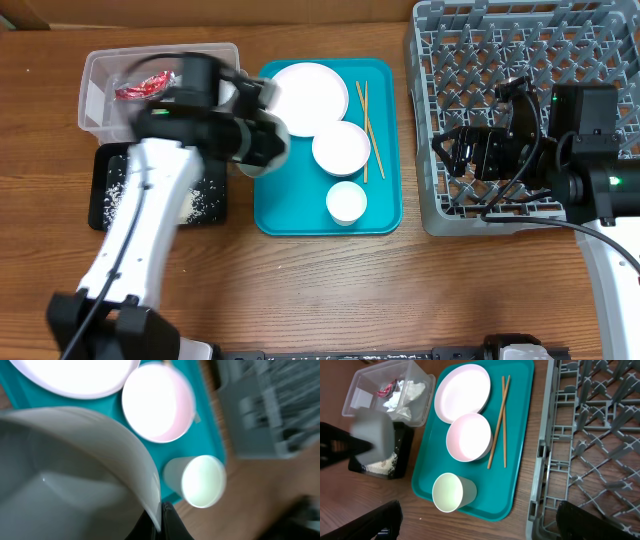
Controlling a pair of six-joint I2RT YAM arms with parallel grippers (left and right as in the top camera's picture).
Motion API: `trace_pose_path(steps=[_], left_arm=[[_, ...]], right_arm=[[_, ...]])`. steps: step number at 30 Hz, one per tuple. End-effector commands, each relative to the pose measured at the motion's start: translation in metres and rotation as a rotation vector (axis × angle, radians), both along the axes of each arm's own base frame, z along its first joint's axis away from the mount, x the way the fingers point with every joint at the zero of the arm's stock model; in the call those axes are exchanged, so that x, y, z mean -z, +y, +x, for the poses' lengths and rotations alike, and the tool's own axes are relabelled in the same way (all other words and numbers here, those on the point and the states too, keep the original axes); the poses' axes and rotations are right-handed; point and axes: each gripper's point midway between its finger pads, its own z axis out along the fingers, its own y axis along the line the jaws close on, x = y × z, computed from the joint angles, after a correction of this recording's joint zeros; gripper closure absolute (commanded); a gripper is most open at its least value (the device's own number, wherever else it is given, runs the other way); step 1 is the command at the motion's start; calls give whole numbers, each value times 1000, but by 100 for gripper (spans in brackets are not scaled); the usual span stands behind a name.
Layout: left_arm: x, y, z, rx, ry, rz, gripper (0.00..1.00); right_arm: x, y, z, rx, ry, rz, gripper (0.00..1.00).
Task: Sort waste into correct bins and load items into the dishwasher
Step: 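Set the emptied bowl back on the teal tray with the left gripper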
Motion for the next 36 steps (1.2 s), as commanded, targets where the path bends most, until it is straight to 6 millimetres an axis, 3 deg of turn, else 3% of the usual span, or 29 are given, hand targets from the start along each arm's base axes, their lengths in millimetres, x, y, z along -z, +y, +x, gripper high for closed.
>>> trace_pose_path(steps=[1,8,14,16,17,19,23,31,33,36], left_arm=[[52,0,1,-15,32,323,96],[115,-30,-10,75,128,469,96],[146,-38,-18,74,207,501,96],[150,-38,-20,77,222,504,90],[152,-37,-21,79,229,508,82],[152,-37,-22,80,234,510,71],[142,-40,-25,90,258,494,61],[81,-64,-1,91,189,397,46],[74,-71,1,109,175,367,40],[72,-83,-6,201,179,310,37]], right_arm=[[-10,0,3,1,-27,7,0],[-10,0,3,1,-26,7,0],[-9,0,2,1,-23,7,0],[-9,0,2,1,-23,7,0],[-9,0,2,1,-23,7,0],[-9,0,2,1,-23,7,0],[-9,0,2,1,-23,7,0],[-9,0,2,1,-25,7,0],[-9,0,2,1,-25,7,0],[-10,0,3,1,-26,7,0]])
